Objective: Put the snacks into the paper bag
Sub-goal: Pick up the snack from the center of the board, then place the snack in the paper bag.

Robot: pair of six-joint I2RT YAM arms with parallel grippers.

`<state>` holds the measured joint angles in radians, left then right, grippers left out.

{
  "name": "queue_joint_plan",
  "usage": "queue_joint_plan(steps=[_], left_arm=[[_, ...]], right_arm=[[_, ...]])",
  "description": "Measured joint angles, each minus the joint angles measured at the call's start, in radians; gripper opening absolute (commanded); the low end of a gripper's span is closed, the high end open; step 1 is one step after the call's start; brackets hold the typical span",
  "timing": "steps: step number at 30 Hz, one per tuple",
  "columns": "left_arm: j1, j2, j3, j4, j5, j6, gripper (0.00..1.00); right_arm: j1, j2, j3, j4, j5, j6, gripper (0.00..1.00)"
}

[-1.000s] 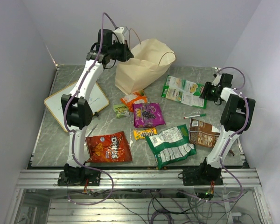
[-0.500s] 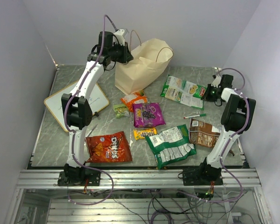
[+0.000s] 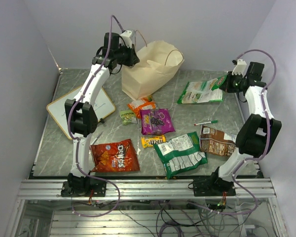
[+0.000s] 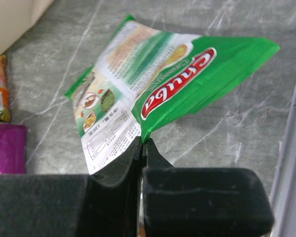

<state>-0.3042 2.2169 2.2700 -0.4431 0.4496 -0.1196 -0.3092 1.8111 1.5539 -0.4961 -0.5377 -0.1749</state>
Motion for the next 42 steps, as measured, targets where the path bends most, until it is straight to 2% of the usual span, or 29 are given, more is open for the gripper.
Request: queue_joint_plan(steps=[9,13,23,32,42], left_arm=[[-0.006,0.0,0.047,0.008,0.008,-0.004,0.07],[-0.015,0.0,0.047,0.013,0.024,-0.032,0.07],[-0.114,0.024,0.132,0.047,0.029,-0.098,0.07],[-0.2,0.112,0.19,0.084,0.026,-0.151,0.07],[-0.302,0.139,0.241,0.094,0.025,-0.154,0.07]], right_arm=[[0.028,-0.15,0.005,-0.116,0.01,-0.093,0.0],[0.041,-0.195,0.056,-0.176,0.03,-0.12,0.0],[0.041,-0.304,0.29,-0.253,0.112,-0.085,0.0],[0.041,-0.31,0.586,-0.317,0.089,-0.064,0.0],[0.041,-0.344,0.71,-0.316,0.059,-0.069,0.0]])
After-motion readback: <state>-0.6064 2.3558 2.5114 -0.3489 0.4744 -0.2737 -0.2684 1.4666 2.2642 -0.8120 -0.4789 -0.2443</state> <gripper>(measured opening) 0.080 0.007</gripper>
